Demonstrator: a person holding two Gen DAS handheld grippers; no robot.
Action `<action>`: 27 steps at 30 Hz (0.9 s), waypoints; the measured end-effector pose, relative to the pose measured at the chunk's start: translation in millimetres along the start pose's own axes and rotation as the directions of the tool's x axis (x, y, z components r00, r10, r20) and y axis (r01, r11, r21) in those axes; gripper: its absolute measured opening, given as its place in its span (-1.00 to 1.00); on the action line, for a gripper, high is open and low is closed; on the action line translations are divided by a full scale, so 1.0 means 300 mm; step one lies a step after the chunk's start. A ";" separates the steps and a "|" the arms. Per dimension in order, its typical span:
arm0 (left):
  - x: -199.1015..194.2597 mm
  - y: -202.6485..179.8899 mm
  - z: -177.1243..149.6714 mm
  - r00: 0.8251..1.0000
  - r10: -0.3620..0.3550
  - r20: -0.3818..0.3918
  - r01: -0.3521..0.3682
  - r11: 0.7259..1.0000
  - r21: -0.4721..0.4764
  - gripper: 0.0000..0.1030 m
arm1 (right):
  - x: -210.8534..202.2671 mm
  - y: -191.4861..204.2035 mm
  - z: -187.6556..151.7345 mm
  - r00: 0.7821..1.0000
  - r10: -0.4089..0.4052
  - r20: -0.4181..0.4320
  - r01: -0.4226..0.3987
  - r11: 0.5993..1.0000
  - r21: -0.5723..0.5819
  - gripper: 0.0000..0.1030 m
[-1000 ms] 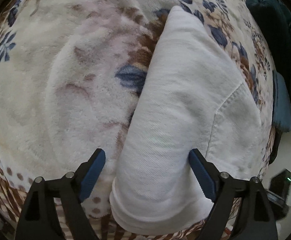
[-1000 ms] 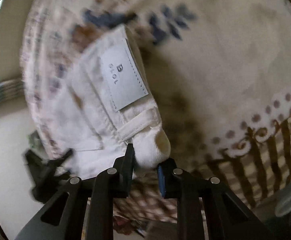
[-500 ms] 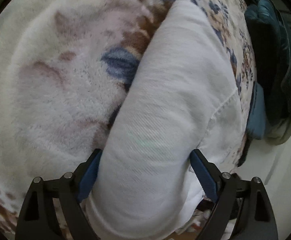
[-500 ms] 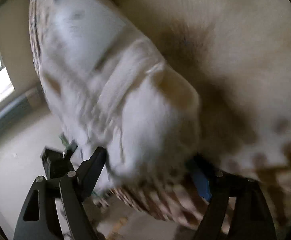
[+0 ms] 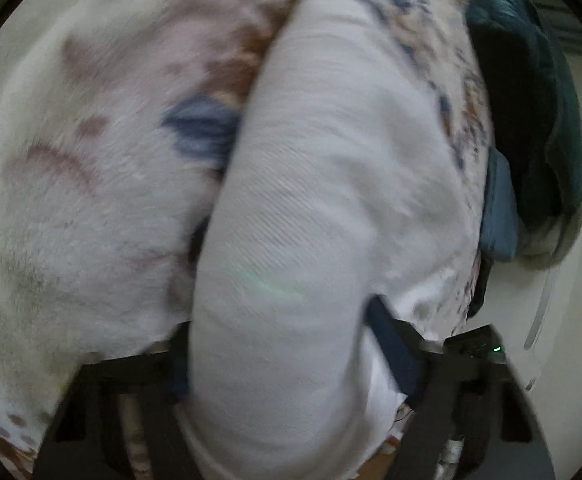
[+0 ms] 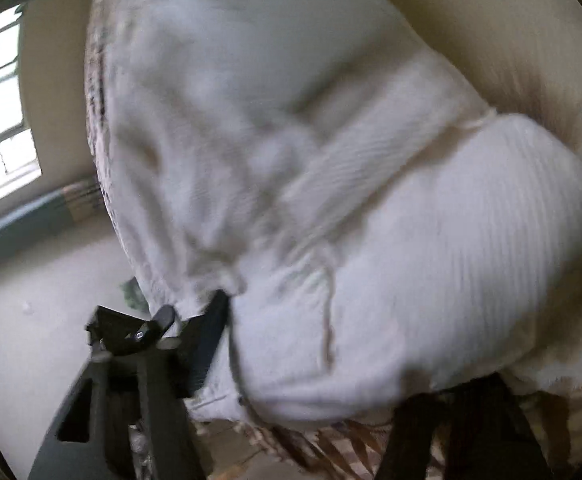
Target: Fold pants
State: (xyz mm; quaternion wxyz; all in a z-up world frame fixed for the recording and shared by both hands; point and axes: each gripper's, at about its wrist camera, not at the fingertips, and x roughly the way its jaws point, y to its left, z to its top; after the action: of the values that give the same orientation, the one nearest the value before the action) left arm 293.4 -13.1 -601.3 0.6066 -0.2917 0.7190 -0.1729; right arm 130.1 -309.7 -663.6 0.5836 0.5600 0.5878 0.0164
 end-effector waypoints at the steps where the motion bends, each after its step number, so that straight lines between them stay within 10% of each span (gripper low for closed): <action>1: -0.017 -0.011 -0.003 1.000 -0.024 0.005 0.024 1.000 -0.005 -0.17 | -0.021 0.030 -0.012 1.000 0.004 0.026 -0.003 1.000 -0.026 -0.08; 13: -0.259 -0.237 0.097 0.975 -0.190 0.114 0.177 0.978 0.113 -0.32 | -0.279 0.381 0.063 0.987 0.053 0.153 -0.017 0.973 -0.231 -0.21; 27: -0.362 -0.482 0.749 0.911 -0.261 0.320 0.169 0.942 0.289 -0.33 | -0.108 0.956 0.655 0.951 0.176 0.254 -0.062 0.914 -0.402 -0.21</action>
State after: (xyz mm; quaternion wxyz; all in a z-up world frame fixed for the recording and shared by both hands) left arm 552.6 -32.5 -476.3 0.7352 -0.3155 0.5332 -0.2748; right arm 441.9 -349.4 -511.4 0.7593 0.4645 0.4472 0.0880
